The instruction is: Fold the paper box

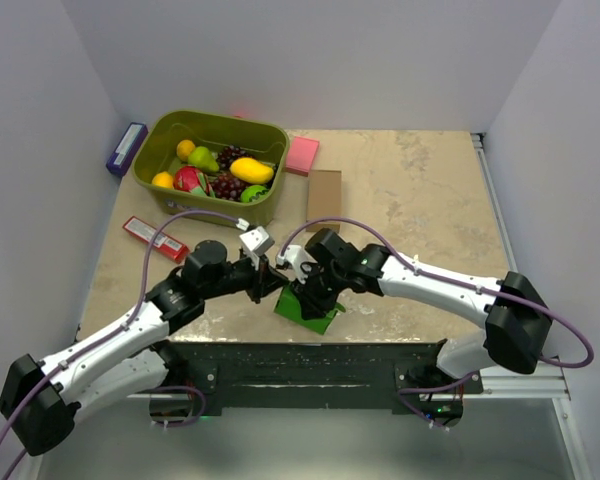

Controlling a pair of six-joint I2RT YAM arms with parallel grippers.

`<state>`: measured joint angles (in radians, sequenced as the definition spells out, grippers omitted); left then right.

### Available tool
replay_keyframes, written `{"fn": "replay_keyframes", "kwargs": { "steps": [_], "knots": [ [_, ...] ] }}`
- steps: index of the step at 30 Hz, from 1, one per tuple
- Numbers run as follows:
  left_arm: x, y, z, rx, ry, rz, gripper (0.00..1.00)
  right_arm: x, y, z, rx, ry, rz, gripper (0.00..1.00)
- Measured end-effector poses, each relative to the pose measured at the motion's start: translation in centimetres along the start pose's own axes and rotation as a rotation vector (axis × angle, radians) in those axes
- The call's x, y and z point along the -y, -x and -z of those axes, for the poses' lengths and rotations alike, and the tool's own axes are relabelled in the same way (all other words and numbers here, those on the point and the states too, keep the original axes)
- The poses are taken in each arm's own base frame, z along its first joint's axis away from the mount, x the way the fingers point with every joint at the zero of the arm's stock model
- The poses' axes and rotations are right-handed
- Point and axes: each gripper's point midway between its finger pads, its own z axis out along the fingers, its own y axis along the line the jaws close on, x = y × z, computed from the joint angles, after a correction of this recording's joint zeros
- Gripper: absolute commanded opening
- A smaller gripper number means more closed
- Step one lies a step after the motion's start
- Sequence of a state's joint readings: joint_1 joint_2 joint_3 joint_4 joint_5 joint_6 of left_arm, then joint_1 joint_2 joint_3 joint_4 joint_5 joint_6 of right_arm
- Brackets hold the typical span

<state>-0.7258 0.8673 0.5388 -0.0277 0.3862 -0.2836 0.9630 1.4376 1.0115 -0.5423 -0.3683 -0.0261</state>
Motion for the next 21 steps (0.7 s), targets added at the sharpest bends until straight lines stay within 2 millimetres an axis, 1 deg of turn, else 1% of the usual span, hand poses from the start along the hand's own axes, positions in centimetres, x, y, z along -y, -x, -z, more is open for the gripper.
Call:
{"fn": "replay_keyframes", "kwargs": {
  "steps": [5,7,9,12,15,21],
  "knots": [
    [0.0,-0.5,-0.9,0.001,0.061,-0.043,0.00,1.2,-0.5,-0.1,-0.023,-0.108,0.006,0.00],
    [-0.2,-0.9,-1.5,0.034,0.090,-0.065,0.00,1.9,-0.8,-0.1,-0.030,-0.160,0.000,0.00],
    [-0.4,-1.7,-2.2,0.083,0.103,-0.072,0.00,2.4,-1.5,-0.4,-0.049,-0.206,0.002,0.00],
    [-1.0,-3.4,-2.7,0.121,0.117,-0.060,0.00,3.1,-2.8,-1.7,-0.080,-0.260,0.007,0.00],
    [-1.7,-4.6,-2.7,0.157,0.135,-0.053,0.00,3.5,-3.2,-3.0,-0.072,-0.279,0.023,0.00],
    [-2.1,-4.5,-2.6,0.241,0.132,-0.046,0.00,3.9,-2.7,-3.3,-0.036,-0.319,0.043,0.00]
  ]
}}
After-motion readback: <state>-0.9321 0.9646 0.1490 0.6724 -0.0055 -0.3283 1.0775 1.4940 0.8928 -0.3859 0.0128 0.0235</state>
